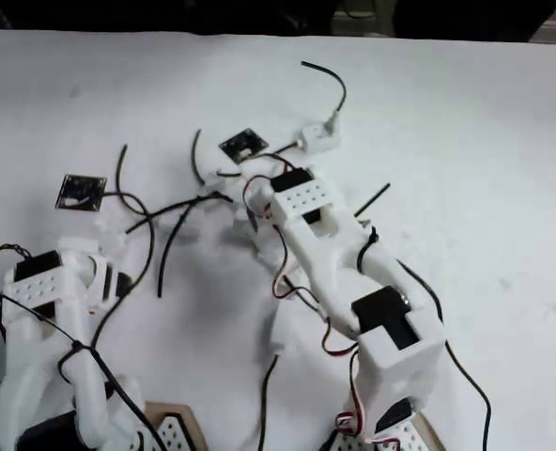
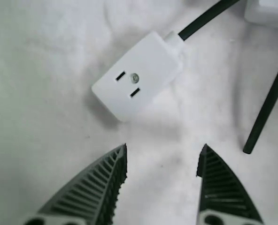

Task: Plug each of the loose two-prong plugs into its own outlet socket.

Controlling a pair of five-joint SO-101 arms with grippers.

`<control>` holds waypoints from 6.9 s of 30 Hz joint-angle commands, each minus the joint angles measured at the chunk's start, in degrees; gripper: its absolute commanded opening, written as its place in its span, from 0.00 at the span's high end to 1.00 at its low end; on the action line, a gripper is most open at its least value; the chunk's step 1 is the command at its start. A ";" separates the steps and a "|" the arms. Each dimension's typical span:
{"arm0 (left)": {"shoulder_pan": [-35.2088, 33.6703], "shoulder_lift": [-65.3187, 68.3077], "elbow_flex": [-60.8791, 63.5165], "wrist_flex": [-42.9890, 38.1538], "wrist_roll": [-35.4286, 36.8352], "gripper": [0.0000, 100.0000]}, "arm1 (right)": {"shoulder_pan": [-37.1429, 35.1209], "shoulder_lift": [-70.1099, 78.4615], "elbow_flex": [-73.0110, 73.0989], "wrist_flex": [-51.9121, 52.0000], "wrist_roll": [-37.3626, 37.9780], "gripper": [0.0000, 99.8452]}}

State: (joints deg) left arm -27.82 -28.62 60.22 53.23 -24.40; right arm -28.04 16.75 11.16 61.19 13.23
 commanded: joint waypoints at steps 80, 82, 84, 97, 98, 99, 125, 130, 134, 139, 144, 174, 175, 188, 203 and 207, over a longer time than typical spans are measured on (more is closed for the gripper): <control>0.57 -1.80 -0.18 -0.97 0.26 0.76 | -10.42 -25.10 19.69 10.24 -16.53 0.98; 0.57 -1.80 -0.18 -0.97 0.26 0.76 | -13.67 -25.10 20.13 8.92 -16.53 0.98; 0.57 -1.80 -0.18 -0.97 0.26 0.76 | -16.04 -25.19 20.04 8.13 -16.53 0.98; 0.57 -1.71 -0.18 -0.97 0.26 0.76 | -18.59 -25.45 14.59 4.62 -16.62 0.98; 0.57 -1.71 -0.18 -0.97 0.26 0.76 | -18.59 -25.63 14.59 4.00 -16.62 0.98; 0.57 -1.71 -0.18 -0.97 0.26 0.76 | -18.59 -25.63 14.51 3.47 -16.62 0.98; 9.89 -2.15 -2.46 -0.35 6.51 0.76 | -0.66 -39.16 10.81 8.66 -22.33 0.98; 15.96 -1.63 -11.52 8.88 15.47 0.76 | 9.80 -46.02 11.34 13.05 -22.33 0.98; 23.16 -1.54 -18.46 16.09 15.91 0.76 | 16.92 -46.55 14.33 10.95 -22.33 0.98; 30.55 -0.75 -21.19 17.05 18.99 0.75 | 21.76 -44.62 19.69 3.47 -22.33 0.98; 35.12 8.31 -26.02 16.97 23.03 0.75 | 21.93 -42.95 22.33 0.22 -22.33 0.98; 37.23 43.30 -45.01 17.49 7.38 0.97 | 21.93 -42.86 22.51 0.57 -22.33 0.98; 37.23 43.30 -45.01 18.11 5.10 0.97 | 21.93 -42.86 22.51 0.57 -22.33 0.98; 42.95 43.21 -47.38 27.16 -8.97 0.93 | 22.02 -42.86 22.51 0.57 -22.07 0.98; 40.84 43.21 -57.05 33.58 5.45 0.84 | 22.29 -42.86 22.51 0.57 -21.89 0.98; 40.75 43.30 -56.97 33.58 8.26 0.84 | 22.29 -42.86 22.51 0.57 -21.89 0.98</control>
State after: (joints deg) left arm 13.32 14.99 5.36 86.29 -18.07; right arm -6.42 -25.80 33.93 62.33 -8.66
